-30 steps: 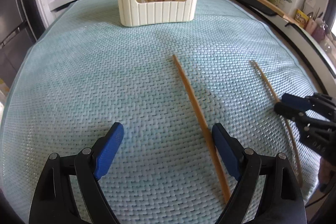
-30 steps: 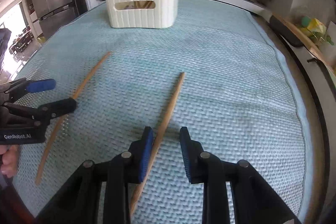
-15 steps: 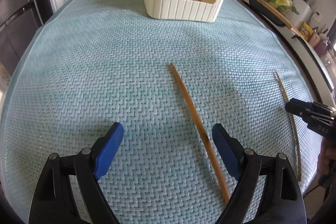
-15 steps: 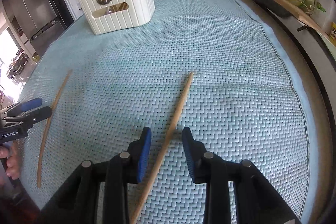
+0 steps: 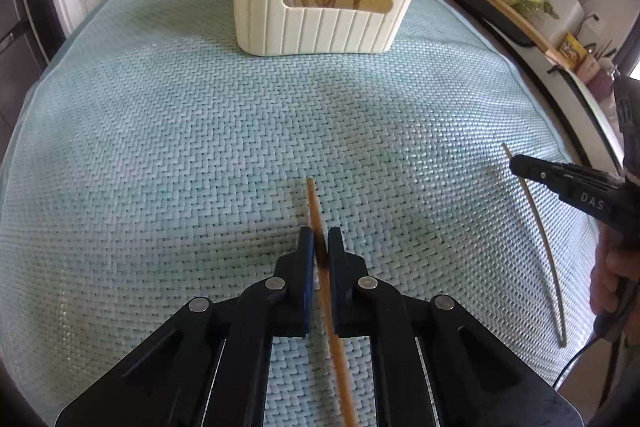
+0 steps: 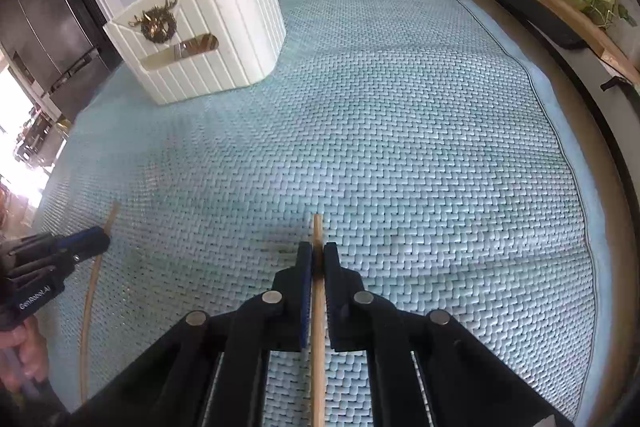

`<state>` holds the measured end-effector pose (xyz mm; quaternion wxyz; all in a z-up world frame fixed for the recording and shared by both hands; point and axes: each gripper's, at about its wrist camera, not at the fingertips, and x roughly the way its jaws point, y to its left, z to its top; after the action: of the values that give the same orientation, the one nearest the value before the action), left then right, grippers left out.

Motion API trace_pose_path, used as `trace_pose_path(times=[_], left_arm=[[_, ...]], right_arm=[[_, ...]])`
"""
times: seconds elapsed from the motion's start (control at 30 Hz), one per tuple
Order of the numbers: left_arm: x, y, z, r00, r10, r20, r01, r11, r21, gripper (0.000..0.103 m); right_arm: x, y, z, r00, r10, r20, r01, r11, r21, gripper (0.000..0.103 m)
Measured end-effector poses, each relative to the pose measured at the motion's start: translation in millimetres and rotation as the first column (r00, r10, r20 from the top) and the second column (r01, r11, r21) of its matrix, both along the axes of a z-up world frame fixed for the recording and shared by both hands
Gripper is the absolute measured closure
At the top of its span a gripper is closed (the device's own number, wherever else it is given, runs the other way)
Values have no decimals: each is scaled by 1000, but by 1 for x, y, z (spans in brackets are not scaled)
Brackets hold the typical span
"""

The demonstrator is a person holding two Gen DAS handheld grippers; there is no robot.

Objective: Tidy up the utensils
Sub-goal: 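Grasp a chopstick with the left tool while the right tool grasps the other, then carry both chopsticks over the cream holder and open both tools to drop them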

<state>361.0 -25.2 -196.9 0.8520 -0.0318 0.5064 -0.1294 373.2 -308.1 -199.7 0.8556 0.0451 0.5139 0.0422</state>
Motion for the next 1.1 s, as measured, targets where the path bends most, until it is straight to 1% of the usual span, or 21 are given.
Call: trace_pose_path(times=[0.1, 0.23, 0.4, 0.53, 0.67, 0.77, 0.87, 1.1], left_arm=[[-6, 13, 18, 999, 12, 46, -10, 999, -37, 99], [-19, 27, 58, 990, 31, 134, -20, 996, -82, 99], [-33, 35, 111, 967, 47, 251, -18, 993, -119, 99], [-44, 43, 139, 946, 60, 320, -15, 990, -141, 99], [-57, 54, 156, 926, 73, 369, -13, 986, -164, 99], [-63, 55, 164, 911, 86, 403, -19, 986, -168, 99], [-64, 56, 167, 901, 96, 422, -23, 984, -174, 99], [-70, 56, 176, 890, 99, 446, -17, 983, -185, 100]], right_arm=[[-10, -5, 23, 997, -13, 72, 9, 998, 54, 97], [-23, -6, 63, 985, -16, 173, -3, 994, 106, 97], [-40, -2, 113, 955, -9, 296, -30, 991, 128, 97], [-60, 3, 144, 925, 8, 381, -57, 991, 118, 97], [-79, 15, 170, 893, 35, 449, -81, 993, 84, 97], [-86, 20, 181, 872, 49, 487, -91, 994, 62, 97], [-92, 27, 189, 851, 61, 522, -91, 995, 32, 97], [-99, 34, 201, 828, 77, 555, -95, 995, 4, 97]])
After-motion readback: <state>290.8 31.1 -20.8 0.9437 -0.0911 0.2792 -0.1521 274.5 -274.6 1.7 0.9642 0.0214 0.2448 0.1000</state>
